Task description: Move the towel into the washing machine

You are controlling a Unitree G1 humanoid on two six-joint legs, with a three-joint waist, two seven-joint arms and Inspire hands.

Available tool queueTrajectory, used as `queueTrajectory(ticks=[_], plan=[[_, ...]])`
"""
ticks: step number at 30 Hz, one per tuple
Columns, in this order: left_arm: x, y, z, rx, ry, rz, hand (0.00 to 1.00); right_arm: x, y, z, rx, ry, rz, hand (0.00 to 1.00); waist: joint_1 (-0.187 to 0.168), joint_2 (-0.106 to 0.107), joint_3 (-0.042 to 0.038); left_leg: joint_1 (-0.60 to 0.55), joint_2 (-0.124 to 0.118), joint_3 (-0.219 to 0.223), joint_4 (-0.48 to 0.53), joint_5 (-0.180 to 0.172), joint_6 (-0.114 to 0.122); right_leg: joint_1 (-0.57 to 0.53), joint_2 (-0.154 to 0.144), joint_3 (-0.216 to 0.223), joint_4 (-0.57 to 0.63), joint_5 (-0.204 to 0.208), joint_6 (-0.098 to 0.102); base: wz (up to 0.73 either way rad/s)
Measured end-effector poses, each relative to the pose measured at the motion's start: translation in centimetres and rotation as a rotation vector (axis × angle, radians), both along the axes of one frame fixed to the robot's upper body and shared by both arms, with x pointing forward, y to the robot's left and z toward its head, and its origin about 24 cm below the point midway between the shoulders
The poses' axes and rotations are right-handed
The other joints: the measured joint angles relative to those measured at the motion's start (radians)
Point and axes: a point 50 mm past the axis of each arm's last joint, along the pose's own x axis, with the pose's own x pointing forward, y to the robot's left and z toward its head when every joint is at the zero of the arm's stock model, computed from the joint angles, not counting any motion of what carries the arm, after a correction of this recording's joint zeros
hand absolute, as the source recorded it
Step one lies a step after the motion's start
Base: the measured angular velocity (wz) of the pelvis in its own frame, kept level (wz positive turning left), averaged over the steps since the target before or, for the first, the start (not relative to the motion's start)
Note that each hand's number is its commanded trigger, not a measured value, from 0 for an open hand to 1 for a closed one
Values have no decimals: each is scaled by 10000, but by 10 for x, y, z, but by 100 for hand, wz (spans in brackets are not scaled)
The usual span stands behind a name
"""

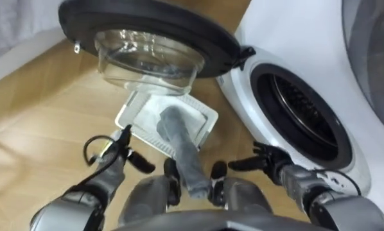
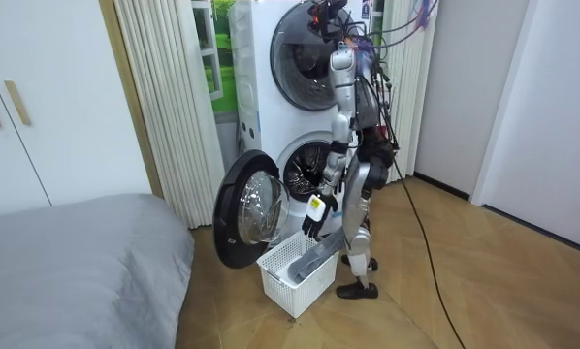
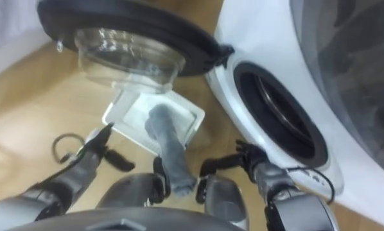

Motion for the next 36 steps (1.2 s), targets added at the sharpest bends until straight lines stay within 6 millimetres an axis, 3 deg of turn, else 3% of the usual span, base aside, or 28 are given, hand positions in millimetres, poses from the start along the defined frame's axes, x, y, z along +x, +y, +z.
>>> queueTrajectory(ticks=[2, 8, 13, 18, 23, 26, 36], plan=[[17, -8, 9, 333, -390, -886, 0, 12, 7, 5, -185, -388, 466, 0, -56, -24, 140, -703, 24, 5, 407, -2, 0, -770, -20, 185, 422, -3, -4, -17], [55, -12, 34, 1375, -1617, -2437, 0, 32, 17, 15, -271, -1021, 1091, 0, -326, -106, 243, -2958, 187, 42, 1893, -44, 46, -3107, -96, 463, 2023, -133, -193, -1], [79, -14, 53, 2064, -2398, -3205, 0, 58, 26, 32, -253, -1984, 1629, 0, -445, -183, 328, -4849, 416, 97, 3491, -476, 129, -5069, -131, 563, 3678, -518, -415, -5], [96, -24, 71, 2790, -3601, -4473, 0, 75, 30, 45, -42, -2833, 1712, 0, -607, -178, 335, -6350, 602, 61, 4782, -649, 60, -6595, -144, 698, 4954, -798, -529, -2], [109, -16, 88, 3851, -4481, -5357, 0, 87, 37, 55, 491, -3548, 1584, 0, -953, -177, 332, -7426, 881, -2, 5839, -851, -14, -7602, -110, 563, 5837, -848, -719, -6], [109, -21, 91, 4272, -4932, -6185, 0, 93, 39, 62, 492, -3986, 1861, 0, -1104, -176, 332, -7992, 969, 7, 6306, -971, 5, -8164, -111, 566, 6296, -906, -888, -3], [102, -48, 85, 5220, -5081, -9047, 0, 106, 45, 74, 723, -4694, 2281, 0, -1371, -138, 338, -8713, 1037, 14, 6656, -1129, -43, -8903, -90, 581, 6681, -1043, -961, 0]])
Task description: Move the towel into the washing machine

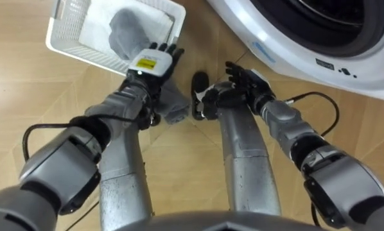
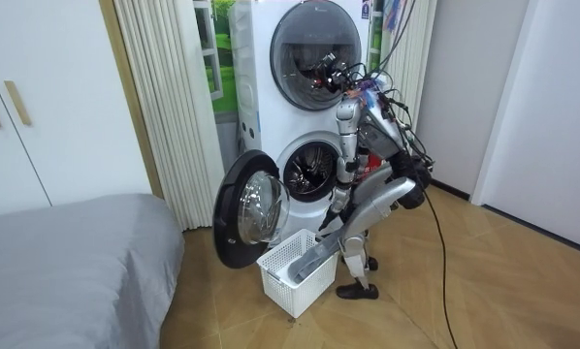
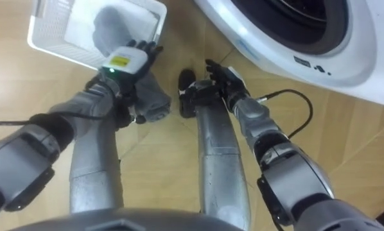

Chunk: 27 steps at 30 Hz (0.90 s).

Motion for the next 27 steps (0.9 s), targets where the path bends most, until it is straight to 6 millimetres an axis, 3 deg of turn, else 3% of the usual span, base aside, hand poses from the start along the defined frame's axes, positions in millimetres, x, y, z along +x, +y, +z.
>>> queueTrajectory(ticks=[3, 4, 5, 6, 7, 14, 22, 27], plan=[[-1, -4, -1, 187, 80, -298, 0, 1, 0, 1, 153, -141, -126, 0, 1, 2, -1, -134, -6, 16, 87, -36, 21, -182, -3, 48, 119, -88, -13, 0], [0, -5, 0, 230, 74, -371, 21, 2, 0, 2, 269, -170, -212, 0, 0, 3, 0, -204, -6, 21, 127, -64, 11, -267, 7, 72, 165, -116, -14, 0], [0, -6, 1, 298, 99, -471, 69, 2, 0, 2, 308, -201, -240, 0, -2, 5, -1, -282, -10, 21, 182, -100, 4, -350, 13, 99, 230, -154, -10, 0], [1, -7, 1, 355, 128, -550, 93, 3, 0, 3, 311, -226, -239, 0, 8, 11, 0, -324, -2, 23, 210, -121, -4, -398, 22, 103, 259, -164, -14, -6], [2, -9, 2, 501, 191, -692, 100, 5, 1, 5, 255, -268, -146, 0, 18, 25, 8, -401, 32, 17, 285, -160, -7, -455, 83, 103, 276, -169, -21, -12], [0, -22, -1, 1187, 1048, -1438, 100, 7, 6, 7, -21, -515, 280, 0, -2, 24, 8, -505, 168, 19, 389, -290, -55, -534, 240, 120, 240, -187, -45, -8], [5, -26, 3, 1544, 1430, -1630, 100, 7, 10, 8, -191, -644, 410, 0, -12, 19, 5, -485, 292, 54, 348, -299, -73, -533, 311, 149, 177, -179, -59, -1], [6, -25, 4, 1684, 1886, -1563, 100, 7, 13, 8, -69, -647, 360, 0, -195, 11, 1, -475, 310, 76, 257, -299, -73, -510, 298, 110, 73, -168, -76, -1]])
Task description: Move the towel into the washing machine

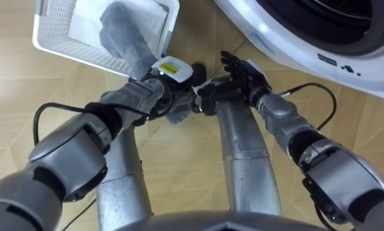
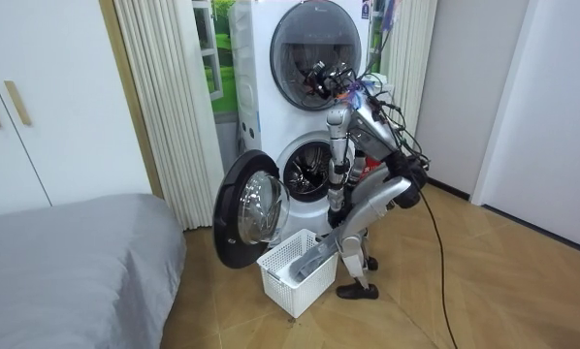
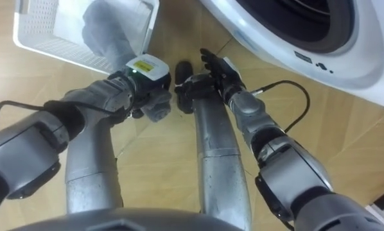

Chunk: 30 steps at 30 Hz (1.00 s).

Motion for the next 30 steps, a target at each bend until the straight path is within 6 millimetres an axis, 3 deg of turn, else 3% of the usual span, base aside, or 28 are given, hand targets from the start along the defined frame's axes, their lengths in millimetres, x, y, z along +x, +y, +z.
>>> queueTrajectory(ticks=[8, 15, 19, 23, 30], plan=[[-9, 3, -10, 519, 946, -55, 100, -7, 6, -8, 101, 506, 112, 0, -364, -57, -16, 909, -29, 31, -339, -8, 14, 911, -20, -28, -350, -20, 29, 0], [-25, 6, -25, 361, 1727, 99, 100, -27, -4, -26, 385, 1300, -385, 0, -345, -44, -20, 2032, 10, -16, -773, -8, 8, 2202, 2, -229, -957, 5, 64, 2], [-26, 12, -26, -353, 1464, 488, 100, -39, -16, -36, 262, 1904, -805, 0, -113, -31, -15, 3031, -9, 24, -1190, -6, 11, 3236, 35, -243, -1453, 56, 152, -1], [-20, 28, -19, -2321, 475, 2134, 100, -54, -36, -46, 237, 2292, -1499, 0, 375, 55, -14, 4030, -40, 23, -1749, 31, -38, 4281, 120, -265, -2105, 155, 220, -2], [-12, 51, -5, -5072, -1568, 4887, 100, -62, -53, -49, 169, 2476, -1989, 0, 709, 182, -22, 4926, -195, 41, -2279, 85, -74, 5162, 27, -335, -2528, 127, 283, 4]])
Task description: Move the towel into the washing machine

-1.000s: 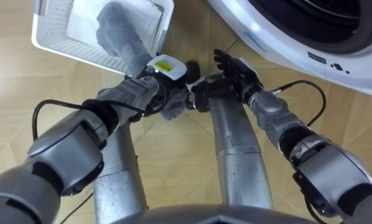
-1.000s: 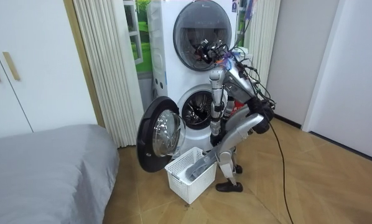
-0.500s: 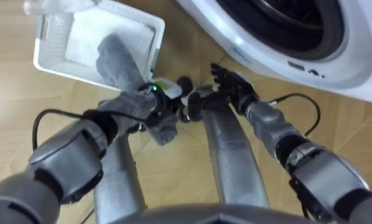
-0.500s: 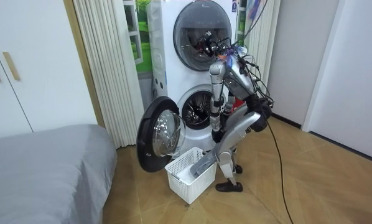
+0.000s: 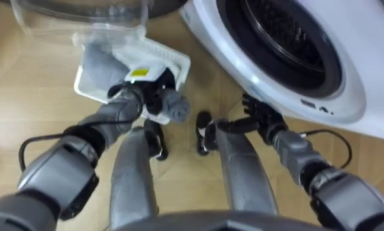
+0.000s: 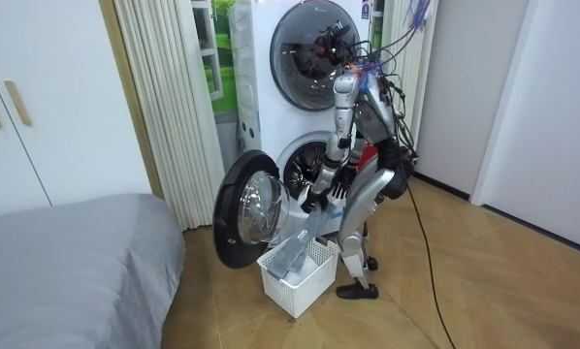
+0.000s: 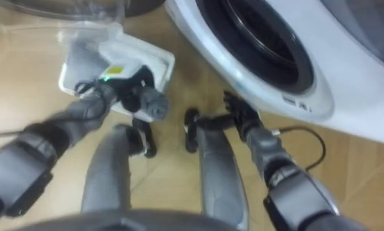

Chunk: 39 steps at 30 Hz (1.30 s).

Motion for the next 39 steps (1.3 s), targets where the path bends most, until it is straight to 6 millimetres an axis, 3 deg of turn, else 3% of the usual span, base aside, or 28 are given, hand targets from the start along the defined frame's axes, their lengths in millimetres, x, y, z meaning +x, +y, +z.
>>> queueTrajectory(ticks=[6, 13, 18, 19, 22, 23, 31, 39], plan=[[6, -12, 15, -3080, -904, 1584, 100, 3, 1, 2, -85, -106, 370, 0, 215, 8, -6, 175, -166, -104, -161, 106, 31, 249, -203, -245, -106, -43, 40, 10], [-10, -22, 0, -8283, 1604, 3441, 100, 0, 15, -2, -229, 105, 1017, 0, 322, -53, -51, 443, -349, -116, -573, 285, 51, 460, -379, -324, -251, -39, 63, 8], [-28, -31, -14, -11204, 3749, 3531, 100, -3, 26, -4, -88, 134, 1395, 0, 327, -224, -230, 451, -333, -173, -556, 296, 34, 528, -367, -410, -312, -40, 61, 2], [-31, -35, -16, -11691, 4296, 3451, 100, -5, 28, -5, -50, 199, 1395, 0, 321, -257, -316, 487, -333, -228, -491, 296, 33, 617, -366, -477, -355, -37, 58, 11], [-36, -41, -20, -12766, 5106, 3356, 100, -11, 27, -9, 6, 439, 1285, 0, 310, -281, -400, 691, -322, -421, -495, 302, 22, 1023, -347, -721, -519, -31, 51, 15], [-39, -43, -22, -13231, 5412, 3399, 100, -12, 27, -9, 59, 440, 1196, 0, 312, -213, -491, 699, -304, -499, -519, 301, 22, 1132, -329, -837, -624, -2, 48, 16], [-51, -58, -28, -15784, 7220, 3452, 100, -17, 30, -12, 91, 677, 1423, 0, 537, -190, -509, 864, -337, -607, -778, 470, 8, 1376, -348, -1028, -859, 119, 12, 7], [-49, -73, -19, -18596, 7475, 3665, 100, -19, 37, -14, 230, 901, 1482, 0, 580, -194, -507, 680, -267, -618, -834, 510, -65, 1197, -241, -999, -941, 139, -42, 0]])
